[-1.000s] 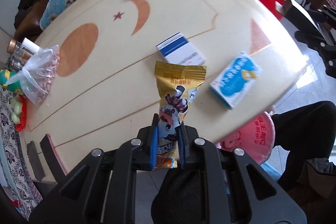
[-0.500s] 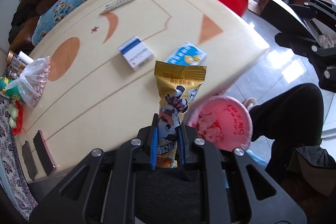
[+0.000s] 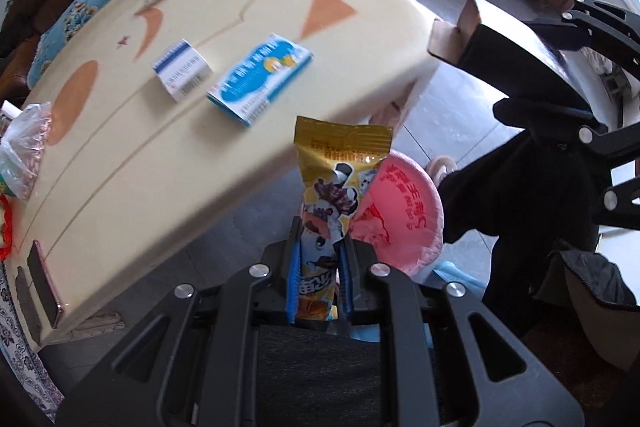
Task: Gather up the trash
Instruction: 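Lift the wrapper and black box and carry them over the pink bin with both tools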
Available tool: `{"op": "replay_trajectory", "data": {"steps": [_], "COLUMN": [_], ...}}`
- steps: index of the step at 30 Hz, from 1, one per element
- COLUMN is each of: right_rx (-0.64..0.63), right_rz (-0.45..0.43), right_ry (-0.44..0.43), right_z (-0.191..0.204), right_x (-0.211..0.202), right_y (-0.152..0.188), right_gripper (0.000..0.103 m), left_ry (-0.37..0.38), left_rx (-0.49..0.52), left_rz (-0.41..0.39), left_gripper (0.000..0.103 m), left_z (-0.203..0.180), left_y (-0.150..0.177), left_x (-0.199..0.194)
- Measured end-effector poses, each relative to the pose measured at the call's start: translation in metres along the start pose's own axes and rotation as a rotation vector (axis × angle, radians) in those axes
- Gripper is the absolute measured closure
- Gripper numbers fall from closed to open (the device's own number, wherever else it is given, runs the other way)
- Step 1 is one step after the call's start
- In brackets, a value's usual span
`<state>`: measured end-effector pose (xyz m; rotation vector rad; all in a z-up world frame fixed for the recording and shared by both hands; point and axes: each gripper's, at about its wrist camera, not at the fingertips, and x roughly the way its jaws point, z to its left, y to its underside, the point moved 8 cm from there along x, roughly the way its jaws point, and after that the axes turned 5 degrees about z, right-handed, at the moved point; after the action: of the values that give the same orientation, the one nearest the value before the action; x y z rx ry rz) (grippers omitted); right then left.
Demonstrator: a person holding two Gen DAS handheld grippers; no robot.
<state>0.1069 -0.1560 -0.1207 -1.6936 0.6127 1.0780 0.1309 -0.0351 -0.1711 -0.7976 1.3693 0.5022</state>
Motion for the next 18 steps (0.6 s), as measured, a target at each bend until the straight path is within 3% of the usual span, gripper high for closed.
{"op": "replay_trajectory", "data": {"steps": [18], "right_rx": [0.075], "right_rz": [0.193], "right_ry": [-0.079], "right_z": [0.011], "right_x": [0.101], "right_y": [0.069], "right_gripper": [0.048], "left_ry": [0.101], "left_rx": [-0.063], "left_rz": [0.215], "left_gripper": [0.086], "left_z": [-0.019], "left_y": [0.030], "left_x": [0.132]}}
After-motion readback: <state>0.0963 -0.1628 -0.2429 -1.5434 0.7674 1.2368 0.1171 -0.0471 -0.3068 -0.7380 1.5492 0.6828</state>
